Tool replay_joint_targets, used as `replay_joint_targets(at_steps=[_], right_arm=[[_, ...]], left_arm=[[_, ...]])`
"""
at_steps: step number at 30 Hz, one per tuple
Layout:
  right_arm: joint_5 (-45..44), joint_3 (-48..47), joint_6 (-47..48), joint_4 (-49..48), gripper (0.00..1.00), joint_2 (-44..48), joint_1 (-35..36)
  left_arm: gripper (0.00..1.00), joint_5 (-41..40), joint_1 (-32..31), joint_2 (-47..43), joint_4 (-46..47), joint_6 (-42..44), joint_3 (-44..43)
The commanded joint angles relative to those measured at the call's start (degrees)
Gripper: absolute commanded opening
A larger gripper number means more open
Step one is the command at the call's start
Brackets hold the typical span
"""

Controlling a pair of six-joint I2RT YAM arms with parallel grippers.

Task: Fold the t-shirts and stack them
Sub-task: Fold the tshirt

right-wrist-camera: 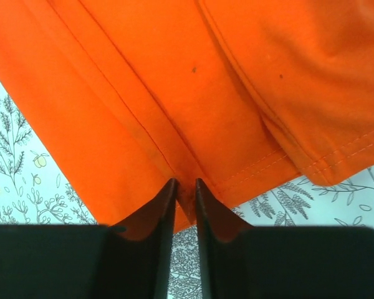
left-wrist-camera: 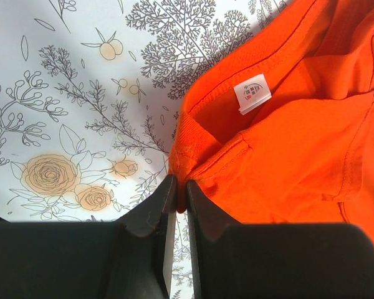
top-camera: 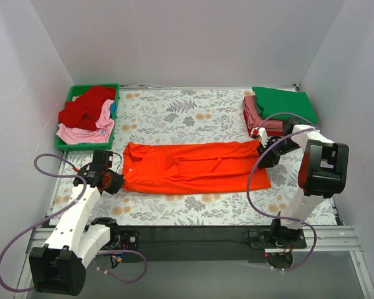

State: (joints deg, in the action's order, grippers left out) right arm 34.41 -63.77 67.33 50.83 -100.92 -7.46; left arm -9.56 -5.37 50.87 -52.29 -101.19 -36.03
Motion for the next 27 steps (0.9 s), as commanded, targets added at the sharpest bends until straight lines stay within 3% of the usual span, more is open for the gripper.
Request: replay_joint_targets(at_steps=[1,7,13,15,19,20,23,27], right_arm=[[0.48,-2.94,-1.23,-0.99,0.22,-0.68,0.34],[1.36,-5.84,-3.96,-1.52,0.04,-2.17,0.35],[2.5,-7.86,-7.56,-2.66,0.03,-4.1,0.61],[2.59,-8.48,-8.61,-3.1,0.09,-4.8,0.78],[3.38,-10.23,-10.55,-3.02,0.43,-3.85,2.01],[3.47,-10.76,-10.81,-2.93,0.47,-3.32,2.62],[3.82,-12.87,-11.17,-2.49,0.57,-0.95,7.36],[6.62,-21.27,-14.49,-2.4,0.65,-3.39,21.3]], left_arm=[[0.1,0.25,0.44,-0.77,0.09,0.46,0.26],[0.1,0.33,0.36,-0.6,0.35,0.55,0.44],[0.1,0.51,0.36,-0.51,0.53,0.64,0.44],[0.1,0.51,0.44,-0.51,0.61,0.9,0.35],[0.14,1.21,0.36,-0.86,0.96,2.13,-0.09],[0.16,1.56,0.36,-0.86,1.05,2.39,-0.35],[0.3,1.57,0.36,-0.86,0.44,3.8,-2.2],[0.52,1.74,0.36,-1.21,-0.62,4.68,-4.22]])
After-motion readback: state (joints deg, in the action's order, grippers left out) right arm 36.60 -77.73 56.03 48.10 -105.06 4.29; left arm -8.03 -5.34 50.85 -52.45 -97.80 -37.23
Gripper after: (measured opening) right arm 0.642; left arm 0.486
